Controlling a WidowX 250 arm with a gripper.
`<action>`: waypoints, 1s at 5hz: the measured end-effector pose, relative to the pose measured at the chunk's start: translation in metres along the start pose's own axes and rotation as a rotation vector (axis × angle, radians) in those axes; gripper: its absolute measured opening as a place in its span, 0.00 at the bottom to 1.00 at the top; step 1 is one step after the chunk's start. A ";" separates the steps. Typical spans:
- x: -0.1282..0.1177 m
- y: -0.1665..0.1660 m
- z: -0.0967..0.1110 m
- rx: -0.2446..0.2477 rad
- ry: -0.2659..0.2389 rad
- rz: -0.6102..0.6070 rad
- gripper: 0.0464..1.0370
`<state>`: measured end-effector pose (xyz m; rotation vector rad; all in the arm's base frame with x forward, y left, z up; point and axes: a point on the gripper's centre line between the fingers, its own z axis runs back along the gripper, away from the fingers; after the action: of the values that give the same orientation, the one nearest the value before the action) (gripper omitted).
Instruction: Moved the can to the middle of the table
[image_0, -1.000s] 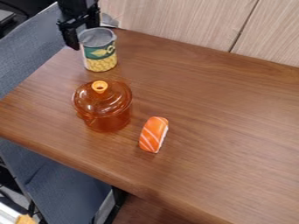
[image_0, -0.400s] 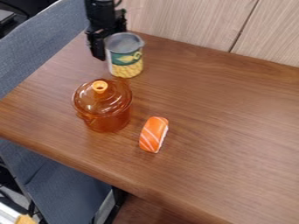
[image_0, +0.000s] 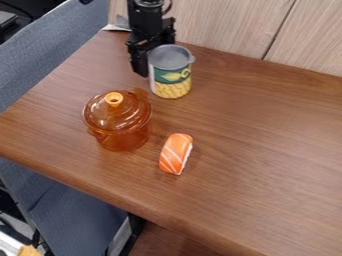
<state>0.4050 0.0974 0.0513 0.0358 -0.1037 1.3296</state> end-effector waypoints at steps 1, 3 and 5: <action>-0.017 0.001 -0.003 0.015 0.022 -0.022 0.96; -0.036 -0.001 0.013 -0.012 0.018 -0.045 0.96; -0.045 0.001 0.017 -0.023 0.008 -0.080 0.96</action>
<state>0.3921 0.0529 0.0641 0.0152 -0.1096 1.2489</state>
